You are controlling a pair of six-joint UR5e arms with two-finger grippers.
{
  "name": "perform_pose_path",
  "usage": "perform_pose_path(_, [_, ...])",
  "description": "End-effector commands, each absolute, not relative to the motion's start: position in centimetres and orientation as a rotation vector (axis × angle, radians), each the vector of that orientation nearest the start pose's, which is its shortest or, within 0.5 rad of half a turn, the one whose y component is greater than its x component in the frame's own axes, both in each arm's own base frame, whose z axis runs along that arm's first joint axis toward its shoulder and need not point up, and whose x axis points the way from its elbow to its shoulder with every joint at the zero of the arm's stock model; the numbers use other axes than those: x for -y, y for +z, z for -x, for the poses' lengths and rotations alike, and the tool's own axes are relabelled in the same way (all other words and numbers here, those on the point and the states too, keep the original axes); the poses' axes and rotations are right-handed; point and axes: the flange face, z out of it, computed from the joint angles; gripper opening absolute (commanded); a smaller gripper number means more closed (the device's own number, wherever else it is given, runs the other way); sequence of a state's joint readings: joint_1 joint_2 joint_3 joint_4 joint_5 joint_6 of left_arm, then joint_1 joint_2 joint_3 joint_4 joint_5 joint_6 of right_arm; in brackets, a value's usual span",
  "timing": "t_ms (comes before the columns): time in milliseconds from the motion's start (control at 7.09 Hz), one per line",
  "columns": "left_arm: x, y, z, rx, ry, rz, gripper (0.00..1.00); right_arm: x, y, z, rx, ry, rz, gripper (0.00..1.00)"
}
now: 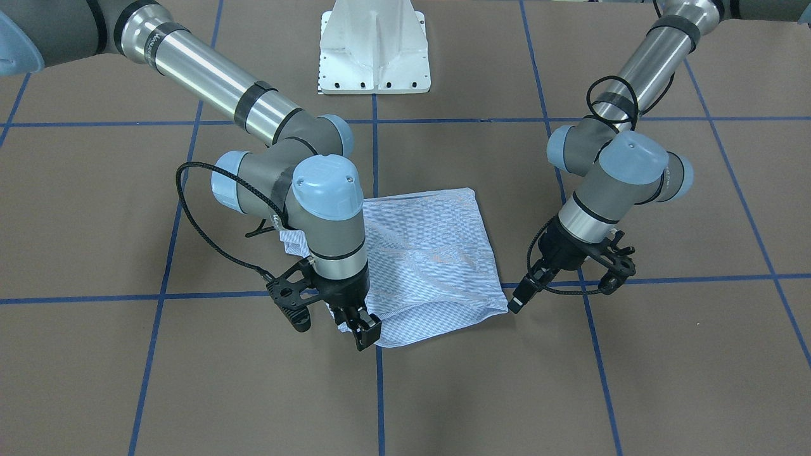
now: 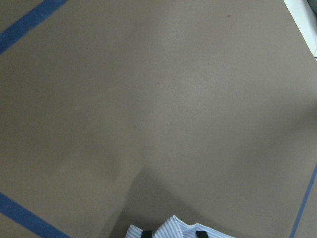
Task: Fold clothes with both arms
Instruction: 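Release the folded shirt with both grippers and raise them away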
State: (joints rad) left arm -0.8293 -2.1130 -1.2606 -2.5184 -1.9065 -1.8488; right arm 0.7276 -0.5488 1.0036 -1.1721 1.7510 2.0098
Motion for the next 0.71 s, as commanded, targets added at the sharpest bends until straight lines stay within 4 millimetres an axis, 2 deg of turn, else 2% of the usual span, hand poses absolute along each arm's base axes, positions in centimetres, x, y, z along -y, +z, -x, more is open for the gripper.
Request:
perform_pose_path(0, [61.8,38.7,-39.2,-1.219,-0.716,-0.117,0.73,68.0,22.0,52.7,0.887,0.931,0.024,1.0])
perform_pose_path(141, [61.7,39.0,-38.8,-1.208,-0.642,-0.153,0.7,69.0,24.1,50.7,0.868,0.862,0.005,1.0])
perform_pose_path(282, [61.5,41.1,-36.5,-1.173,-0.469,-0.22,0.69,69.2,28.3,46.9,0.855,0.756,0.002,1.0])
perform_pose_path(423, [62.1,42.5,-32.1,-1.149,-0.348,-0.278,0.7,68.4,32.7,42.3,0.843,0.659,-0.024,1.0])
perform_pose_path(564, [61.1,44.8,-28.0,-1.116,-0.206,-0.35,0.7,67.9,36.0,36.4,0.858,0.562,-0.025,1.0])
